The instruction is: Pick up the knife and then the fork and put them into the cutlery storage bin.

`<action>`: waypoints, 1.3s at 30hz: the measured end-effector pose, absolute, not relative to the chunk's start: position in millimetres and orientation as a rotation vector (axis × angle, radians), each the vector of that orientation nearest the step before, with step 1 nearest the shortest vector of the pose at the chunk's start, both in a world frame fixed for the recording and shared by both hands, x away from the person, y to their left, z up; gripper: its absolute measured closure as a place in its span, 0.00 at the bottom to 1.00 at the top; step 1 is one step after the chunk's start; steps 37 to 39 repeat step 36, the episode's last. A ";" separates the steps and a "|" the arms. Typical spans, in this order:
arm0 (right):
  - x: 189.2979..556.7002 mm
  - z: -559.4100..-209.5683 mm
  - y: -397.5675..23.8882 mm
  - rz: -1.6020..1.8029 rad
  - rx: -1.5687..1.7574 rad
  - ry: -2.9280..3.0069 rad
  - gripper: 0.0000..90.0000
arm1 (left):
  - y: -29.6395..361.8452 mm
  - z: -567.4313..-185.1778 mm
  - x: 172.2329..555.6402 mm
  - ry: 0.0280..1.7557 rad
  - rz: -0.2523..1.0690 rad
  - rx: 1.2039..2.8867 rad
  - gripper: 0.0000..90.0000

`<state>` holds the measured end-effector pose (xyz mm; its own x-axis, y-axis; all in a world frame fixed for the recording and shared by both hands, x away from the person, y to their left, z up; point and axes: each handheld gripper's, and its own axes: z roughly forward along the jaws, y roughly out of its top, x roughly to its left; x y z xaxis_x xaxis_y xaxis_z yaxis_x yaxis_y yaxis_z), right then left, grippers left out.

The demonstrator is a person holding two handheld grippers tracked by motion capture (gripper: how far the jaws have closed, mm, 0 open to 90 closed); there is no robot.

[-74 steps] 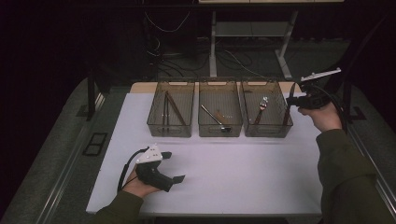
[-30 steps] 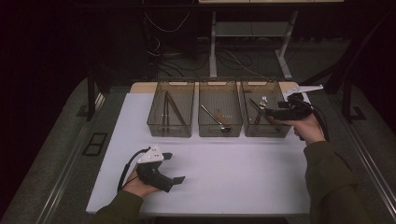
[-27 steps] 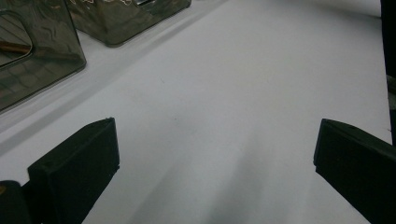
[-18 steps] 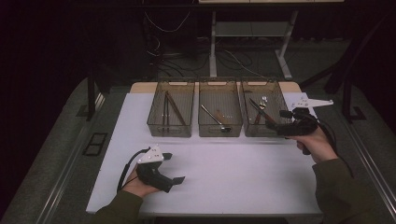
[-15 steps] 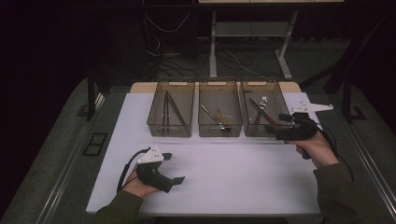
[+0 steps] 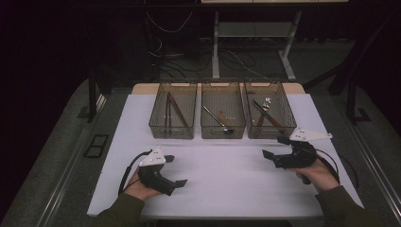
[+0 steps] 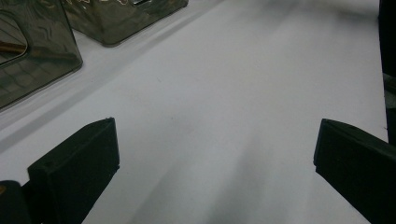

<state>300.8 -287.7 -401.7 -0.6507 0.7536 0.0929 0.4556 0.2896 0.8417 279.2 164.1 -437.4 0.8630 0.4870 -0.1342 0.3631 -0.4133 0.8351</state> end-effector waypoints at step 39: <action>265.8 -447.1 -288.1 1.278 1.060 2.350 0.19 | 161.7 -437.3 277.1 0.600 0.157 2.060 0.00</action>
